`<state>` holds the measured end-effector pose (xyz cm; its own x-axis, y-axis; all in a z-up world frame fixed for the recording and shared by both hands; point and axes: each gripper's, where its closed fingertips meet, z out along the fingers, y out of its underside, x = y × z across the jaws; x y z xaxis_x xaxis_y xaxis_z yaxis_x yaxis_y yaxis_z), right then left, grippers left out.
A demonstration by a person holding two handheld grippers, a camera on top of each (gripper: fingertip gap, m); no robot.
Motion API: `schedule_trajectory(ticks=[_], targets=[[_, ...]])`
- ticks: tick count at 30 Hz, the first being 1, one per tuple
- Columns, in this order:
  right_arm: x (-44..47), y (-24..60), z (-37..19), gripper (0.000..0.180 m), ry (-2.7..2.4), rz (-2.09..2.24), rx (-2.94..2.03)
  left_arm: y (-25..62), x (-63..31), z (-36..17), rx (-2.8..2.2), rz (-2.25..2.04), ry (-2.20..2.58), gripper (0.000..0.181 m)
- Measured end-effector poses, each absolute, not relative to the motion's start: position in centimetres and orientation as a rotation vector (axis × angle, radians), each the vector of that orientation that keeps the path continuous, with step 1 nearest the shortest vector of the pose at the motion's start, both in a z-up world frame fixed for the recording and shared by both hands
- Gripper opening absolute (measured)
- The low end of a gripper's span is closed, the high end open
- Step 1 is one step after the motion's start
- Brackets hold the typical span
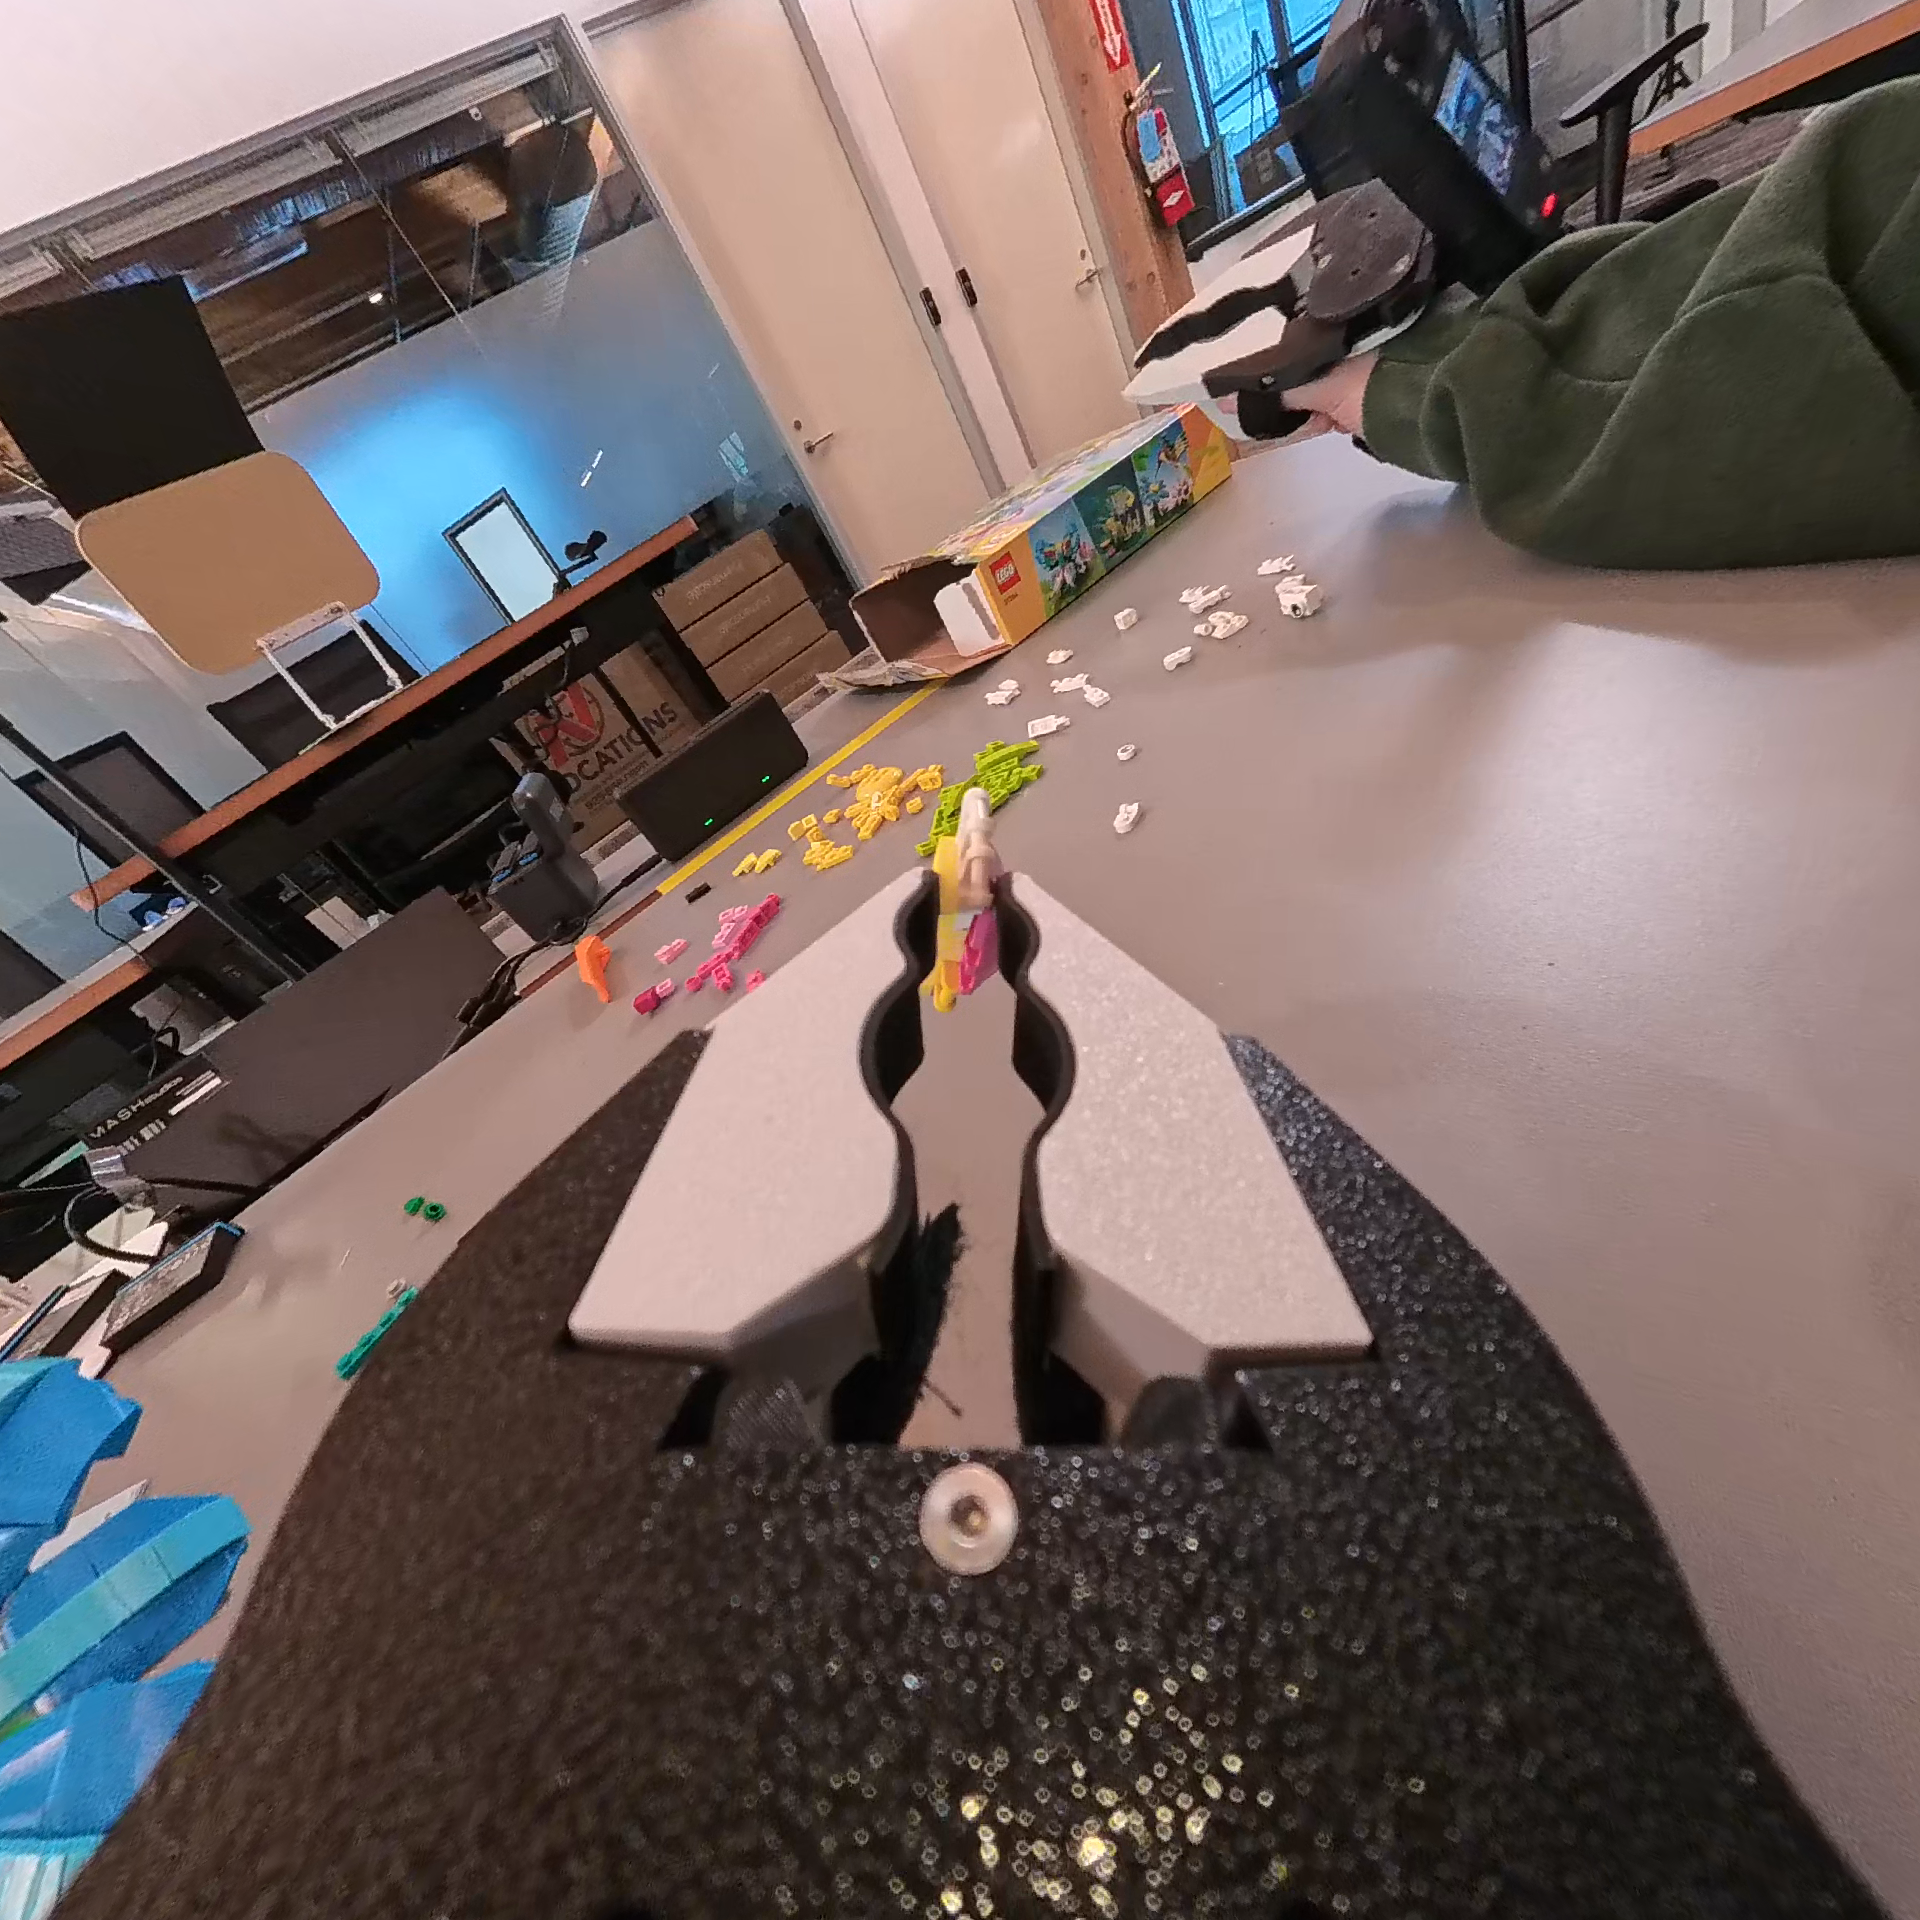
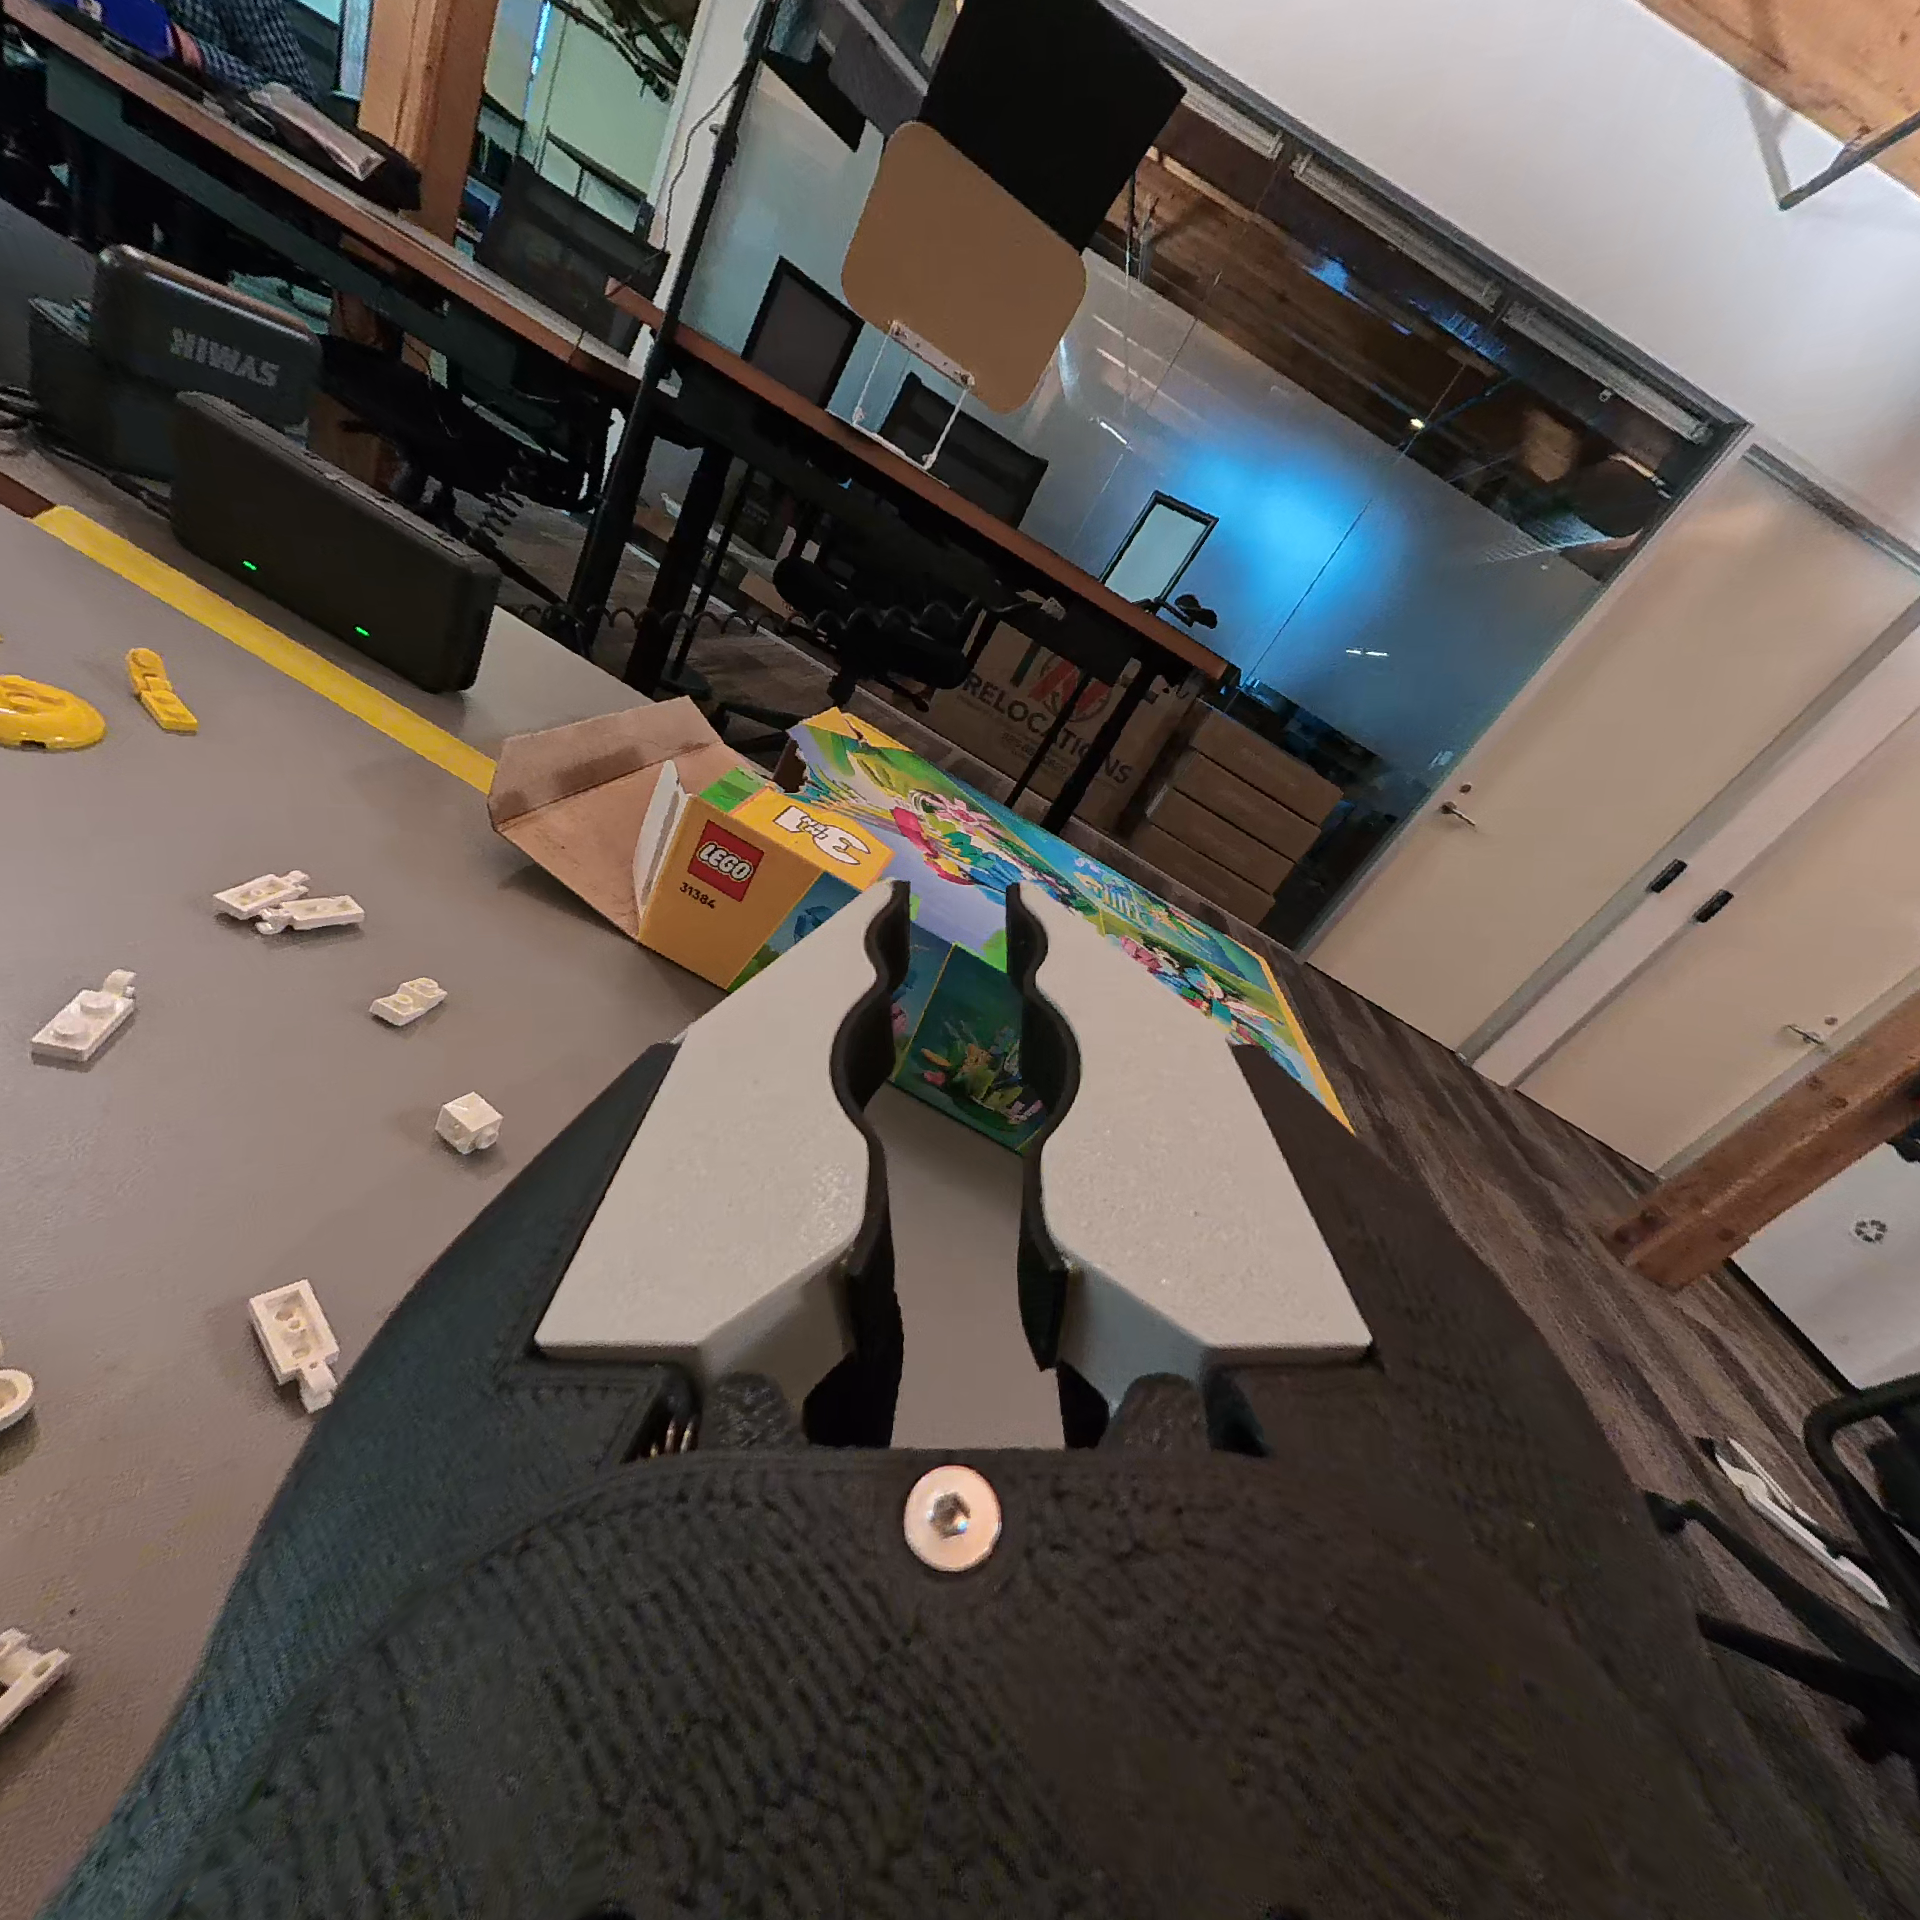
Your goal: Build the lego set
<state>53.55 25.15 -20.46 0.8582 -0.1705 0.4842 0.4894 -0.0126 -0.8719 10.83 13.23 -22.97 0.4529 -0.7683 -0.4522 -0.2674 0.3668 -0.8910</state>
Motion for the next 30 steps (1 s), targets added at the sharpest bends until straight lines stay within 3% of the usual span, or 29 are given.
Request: schedule_trajectory(ticks=[7,12,14,19,30], targets=[[52.5,25.5,-21.0,0.012,-0.311,-0.452,-1.531,13.2,10.8,-23.0,-1.198,-0.424,1.103,0.008],[43.3,23.1,-23.5,0.007,-0.710,0.347,-1.790,13.2,10.8,-23.0,-1.202,-0.431,1.101,0.008],[42.3,21.0,-25.5,0.008,-0.820,0.473,-1.976,13.2,10.9,-23.0,-1.201,-0.432,1.101,0.008],[42.7,18.2,-28.8,0.007,-0.948,0.428,-2.282,13.2,10.9,-23.0,-1.201,-0.433,1.102,0.008],[41.6,18.2,-31.6,0.011,-1.044,0.392,-2.405,13.1,10.9,-23.1,-1.203,-0.432,1.100,0.008]])
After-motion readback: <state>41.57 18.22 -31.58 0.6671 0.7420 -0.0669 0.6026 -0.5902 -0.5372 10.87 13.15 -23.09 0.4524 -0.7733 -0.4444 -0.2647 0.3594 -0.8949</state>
